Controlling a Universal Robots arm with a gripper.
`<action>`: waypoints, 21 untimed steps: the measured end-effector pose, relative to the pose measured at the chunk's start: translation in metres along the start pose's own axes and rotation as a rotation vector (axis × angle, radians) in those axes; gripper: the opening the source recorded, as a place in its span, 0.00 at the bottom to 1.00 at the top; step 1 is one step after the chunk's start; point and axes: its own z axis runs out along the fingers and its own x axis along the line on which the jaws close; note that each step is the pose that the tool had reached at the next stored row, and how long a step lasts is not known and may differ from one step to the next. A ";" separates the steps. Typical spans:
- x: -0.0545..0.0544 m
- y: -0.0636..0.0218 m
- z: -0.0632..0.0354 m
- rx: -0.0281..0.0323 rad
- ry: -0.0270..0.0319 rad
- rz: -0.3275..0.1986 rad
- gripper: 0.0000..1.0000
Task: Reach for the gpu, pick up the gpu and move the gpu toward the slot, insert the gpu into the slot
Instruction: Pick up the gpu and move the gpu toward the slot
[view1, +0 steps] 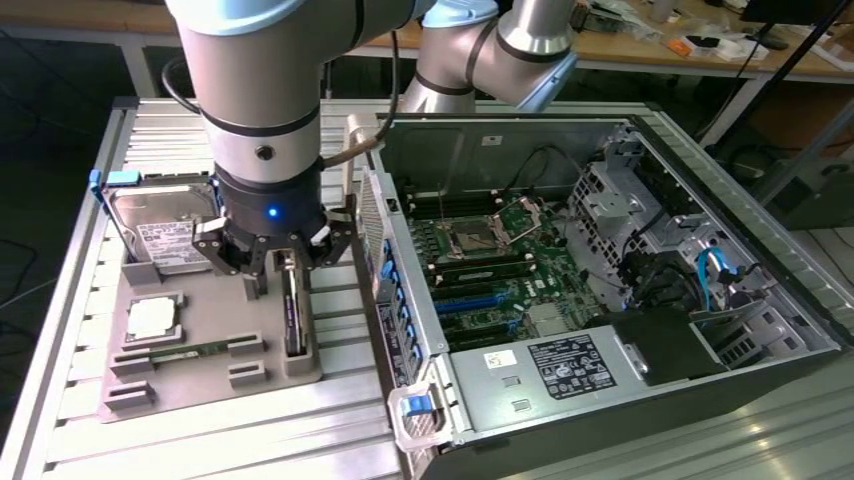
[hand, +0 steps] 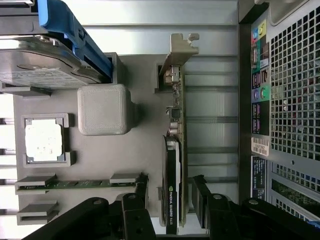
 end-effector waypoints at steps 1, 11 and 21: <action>-0.001 -0.0001 0.0011 0.0000 0.0000 0.000 0.48; -0.005 -0.0009 0.0122 0.0000 0.0000 0.000 0.48; -0.007 -0.0005 0.0221 0.0004 0.0002 0.000 0.48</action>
